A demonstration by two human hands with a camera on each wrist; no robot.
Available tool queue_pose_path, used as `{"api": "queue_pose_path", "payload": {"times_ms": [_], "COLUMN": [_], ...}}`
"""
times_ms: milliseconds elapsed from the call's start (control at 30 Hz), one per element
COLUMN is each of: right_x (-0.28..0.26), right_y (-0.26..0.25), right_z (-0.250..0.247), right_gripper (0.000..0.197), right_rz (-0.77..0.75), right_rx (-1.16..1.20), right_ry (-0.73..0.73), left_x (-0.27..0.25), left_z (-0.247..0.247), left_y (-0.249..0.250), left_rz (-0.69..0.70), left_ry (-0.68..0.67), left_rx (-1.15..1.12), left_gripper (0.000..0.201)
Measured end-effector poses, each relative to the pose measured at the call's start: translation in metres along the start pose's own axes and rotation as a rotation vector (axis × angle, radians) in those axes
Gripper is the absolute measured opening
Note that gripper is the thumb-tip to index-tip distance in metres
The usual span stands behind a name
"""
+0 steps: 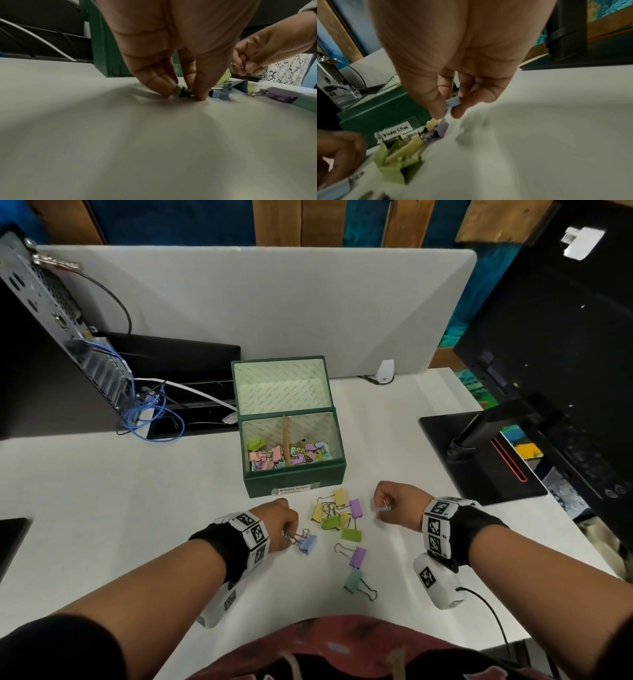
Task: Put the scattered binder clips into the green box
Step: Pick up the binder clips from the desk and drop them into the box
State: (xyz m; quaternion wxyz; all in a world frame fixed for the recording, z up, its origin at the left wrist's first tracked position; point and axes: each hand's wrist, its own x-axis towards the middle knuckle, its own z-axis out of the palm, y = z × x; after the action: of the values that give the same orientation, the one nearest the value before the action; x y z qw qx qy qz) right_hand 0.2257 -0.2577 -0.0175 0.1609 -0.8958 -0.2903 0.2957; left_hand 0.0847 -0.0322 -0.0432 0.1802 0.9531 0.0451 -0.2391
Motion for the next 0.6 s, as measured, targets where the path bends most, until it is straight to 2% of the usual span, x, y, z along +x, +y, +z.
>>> {"api": "queue_pose_path", "payload": {"times_ms": [100, 200, 300, 367, 500, 600], "right_x": [0.004, 0.007, 0.011, 0.013, 0.021, 0.027], "right_y": [-0.01, -0.025, -0.045, -0.061, -0.089, -0.103], "right_z": [-0.006, -0.014, -0.024, -0.031, -0.04, -0.042], "right_gripper": [0.023, 0.013, 0.008, 0.006, 0.014, 0.03], "right_rz": [-0.012, -0.027, -0.059, -0.088, -0.154, -0.19], "right_rx": [0.031, 0.086, 0.155, 0.201, 0.247, 0.208], "right_ry": [0.024, 0.069, 0.119, 0.152, 0.176, 0.15], "left_x": [0.0, -0.003, -0.004, -0.004, -0.006, -0.011], "left_z": [0.001, 0.0, 0.0, 0.0, -0.001, -0.002], "left_y": [-0.004, -0.006, -0.007, -0.006, -0.007, -0.01], "left_rz": [-0.01, -0.009, -0.027, -0.044, -0.109, -0.142], "left_ry": [0.009, 0.018, 0.016, 0.008, -0.027, -0.047], "left_rx": [-0.025, -0.061, -0.103, -0.115, -0.146, -0.128], "left_gripper": [0.023, 0.015, 0.038, 0.044, 0.047, 0.035]}}
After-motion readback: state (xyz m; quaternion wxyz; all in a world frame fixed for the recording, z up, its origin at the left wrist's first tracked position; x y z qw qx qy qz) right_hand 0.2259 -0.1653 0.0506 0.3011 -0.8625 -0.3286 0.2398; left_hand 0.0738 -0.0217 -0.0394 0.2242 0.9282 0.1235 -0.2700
